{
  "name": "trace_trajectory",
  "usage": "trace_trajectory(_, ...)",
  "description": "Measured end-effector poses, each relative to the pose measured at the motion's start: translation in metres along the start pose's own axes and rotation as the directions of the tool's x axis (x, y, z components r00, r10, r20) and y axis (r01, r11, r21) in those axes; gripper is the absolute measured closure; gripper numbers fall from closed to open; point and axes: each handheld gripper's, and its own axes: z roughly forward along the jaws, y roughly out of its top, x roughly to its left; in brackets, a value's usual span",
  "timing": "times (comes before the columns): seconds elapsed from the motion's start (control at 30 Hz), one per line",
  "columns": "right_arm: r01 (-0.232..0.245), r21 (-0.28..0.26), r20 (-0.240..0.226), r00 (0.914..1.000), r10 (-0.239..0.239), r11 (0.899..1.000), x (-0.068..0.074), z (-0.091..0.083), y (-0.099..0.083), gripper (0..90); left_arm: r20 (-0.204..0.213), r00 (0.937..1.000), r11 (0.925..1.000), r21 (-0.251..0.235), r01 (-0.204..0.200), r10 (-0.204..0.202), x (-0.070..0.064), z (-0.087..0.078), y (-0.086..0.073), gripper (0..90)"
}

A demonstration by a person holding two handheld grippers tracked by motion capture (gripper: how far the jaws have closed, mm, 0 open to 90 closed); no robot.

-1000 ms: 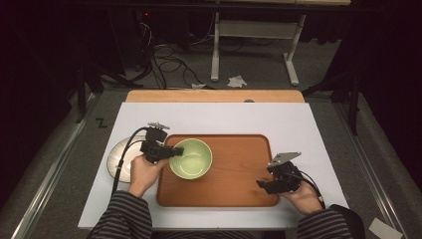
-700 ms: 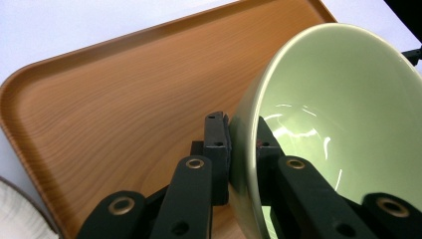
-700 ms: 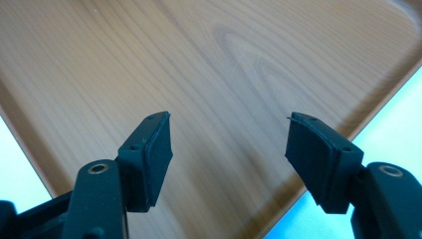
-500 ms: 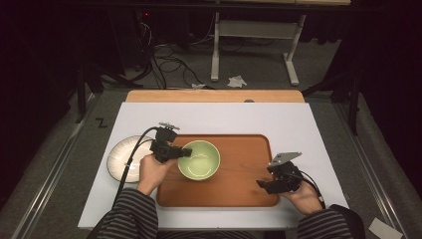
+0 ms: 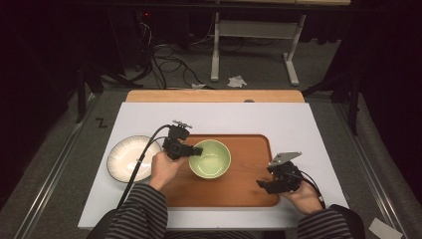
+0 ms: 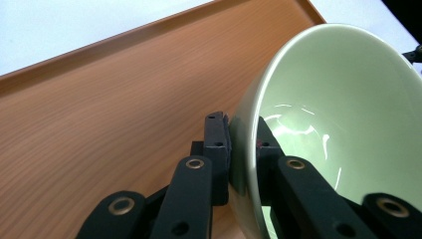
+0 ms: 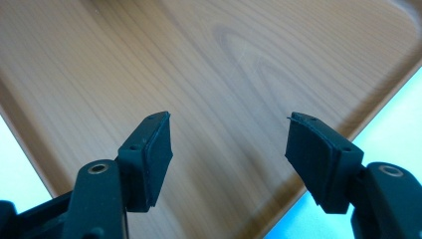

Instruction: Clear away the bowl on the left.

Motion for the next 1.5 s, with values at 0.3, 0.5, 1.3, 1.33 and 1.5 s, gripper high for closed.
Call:
trace_trajectory(0.3,-0.009,-0.006,0.001,1.0,0.009,1.0,0.001,-0.001,0.0,36.1,0.008,0.9995,0.9995,0.016,-0.029,0.029,-0.014,0.018,0.015,82.8)
trace_trajectory(0.5,0.005,-0.006,0.0,1.0,-0.005,1.0,0.0,-0.001,0.0,36.1,0.016,0.9997,0.9994,0.027,-0.02,0.02,-0.015,0.031,0.022,82.8)
trace_trajectory(1.3,0.008,-0.001,0.002,1.0,-0.008,1.0,0.001,-0.001,0.0,36.1,-0.03,0.9995,0.996,0.089,0.003,0.0,-0.003,0.059,0.019,82.3)
trace_trajectory(1.33,0.008,-0.001,0.002,1.0,-0.008,1.0,0.001,-0.001,0.0,36.1,-0.028,0.9996,0.996,0.089,0.006,-0.003,-0.003,0.059,0.019,82.2)
trace_trajectory(1.5,0.007,-0.001,-0.004,1.0,-0.007,1.0,0.001,0.0,0.0,36.1,-0.019,0.9997,0.9954,0.094,0.019,-0.018,0.003,0.062,0.017,81.8)
